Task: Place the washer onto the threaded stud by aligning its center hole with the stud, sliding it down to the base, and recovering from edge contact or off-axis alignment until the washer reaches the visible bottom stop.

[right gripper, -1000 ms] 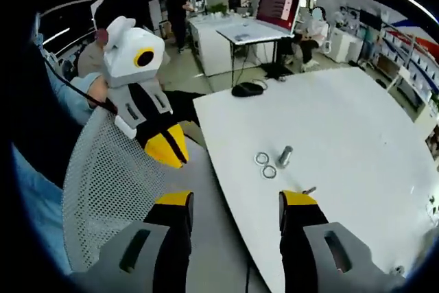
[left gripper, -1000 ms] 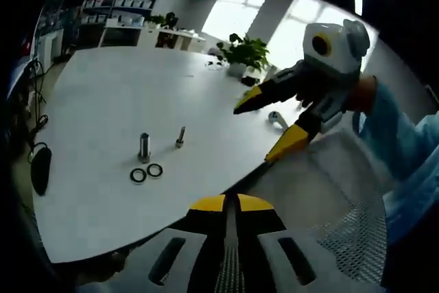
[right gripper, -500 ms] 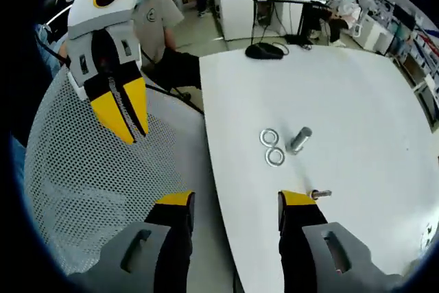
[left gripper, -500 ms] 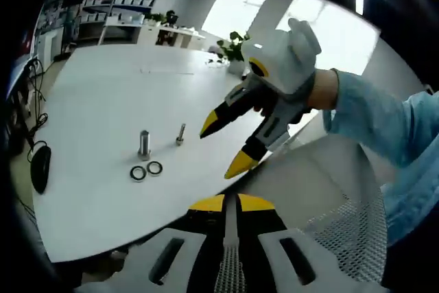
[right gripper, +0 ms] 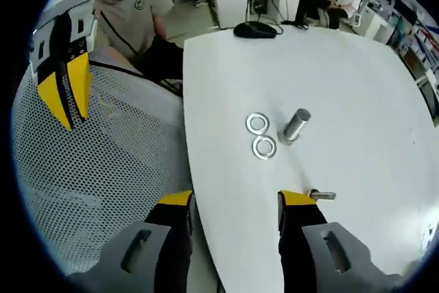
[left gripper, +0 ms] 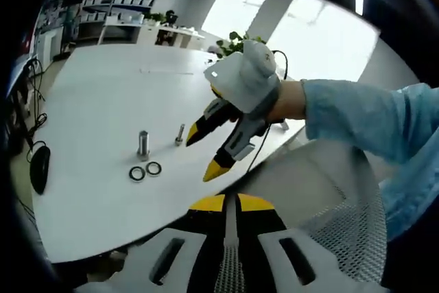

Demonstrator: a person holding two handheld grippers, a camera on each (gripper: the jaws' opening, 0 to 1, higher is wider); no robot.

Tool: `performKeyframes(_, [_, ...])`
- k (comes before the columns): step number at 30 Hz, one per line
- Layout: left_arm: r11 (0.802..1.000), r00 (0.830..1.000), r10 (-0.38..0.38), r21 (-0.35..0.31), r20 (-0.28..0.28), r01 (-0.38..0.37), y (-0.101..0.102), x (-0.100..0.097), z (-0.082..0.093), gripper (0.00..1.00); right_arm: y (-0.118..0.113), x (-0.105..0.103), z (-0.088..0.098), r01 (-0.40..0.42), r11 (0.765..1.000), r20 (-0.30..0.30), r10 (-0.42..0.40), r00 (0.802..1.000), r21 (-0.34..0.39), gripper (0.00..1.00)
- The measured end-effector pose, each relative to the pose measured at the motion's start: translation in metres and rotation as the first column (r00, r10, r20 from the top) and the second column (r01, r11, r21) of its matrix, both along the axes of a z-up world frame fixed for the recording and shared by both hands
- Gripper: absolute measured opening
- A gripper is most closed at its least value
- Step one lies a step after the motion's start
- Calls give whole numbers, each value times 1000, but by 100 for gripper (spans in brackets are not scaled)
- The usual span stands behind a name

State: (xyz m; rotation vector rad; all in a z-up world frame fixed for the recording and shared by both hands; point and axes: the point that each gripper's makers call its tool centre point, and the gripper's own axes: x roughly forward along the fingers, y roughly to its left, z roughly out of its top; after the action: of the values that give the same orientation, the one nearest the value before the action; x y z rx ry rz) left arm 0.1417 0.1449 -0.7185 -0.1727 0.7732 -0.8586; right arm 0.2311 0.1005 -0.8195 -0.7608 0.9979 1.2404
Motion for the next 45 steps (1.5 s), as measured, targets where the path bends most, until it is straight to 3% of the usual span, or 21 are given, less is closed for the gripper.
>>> performKeyframes(3, [1000,1000,2,2,-2,-2,0,0,0,3,10,-5,0,40,998,-63,-37,997,47,49])
performKeyframes(7, [1000,1000,10,-2,1,-10,1,1,0,3,13,3,-9,57,998,-51,-55,997,39,49])
performKeyframes(13, [1000,1000,13,-4,-1,-13,1,1,0,3,15,14,-24,4,1000,-2,-4,1000,-22,47])
performKeyframes(19, [1000,1000,17,-4,-5,-17,2,1,0,3,17,15,-36,-13,998,-40,10,999,-62,47])
performKeyframes(26, [1000,1000,15,-4,-9,-15,2,2,0,3,37,30,-41,-10,999,-14,10,1000,-41,47])
performKeyframes(32, [1000,1000,12,-4,-15,-12,1,0,-1,3,43,40,-50,-16,998,1,16,1000,-65,46])
performKeyframes(36, [1000,1000,11,-4,-17,-11,1,0,-1,3,43,38,-54,-40,996,-27,38,999,-74,35])
performKeyframes(45, [1000,1000,12,-6,-15,-12,1,1,0,3,39,41,-59,-74,988,-6,74,997,-135,36])
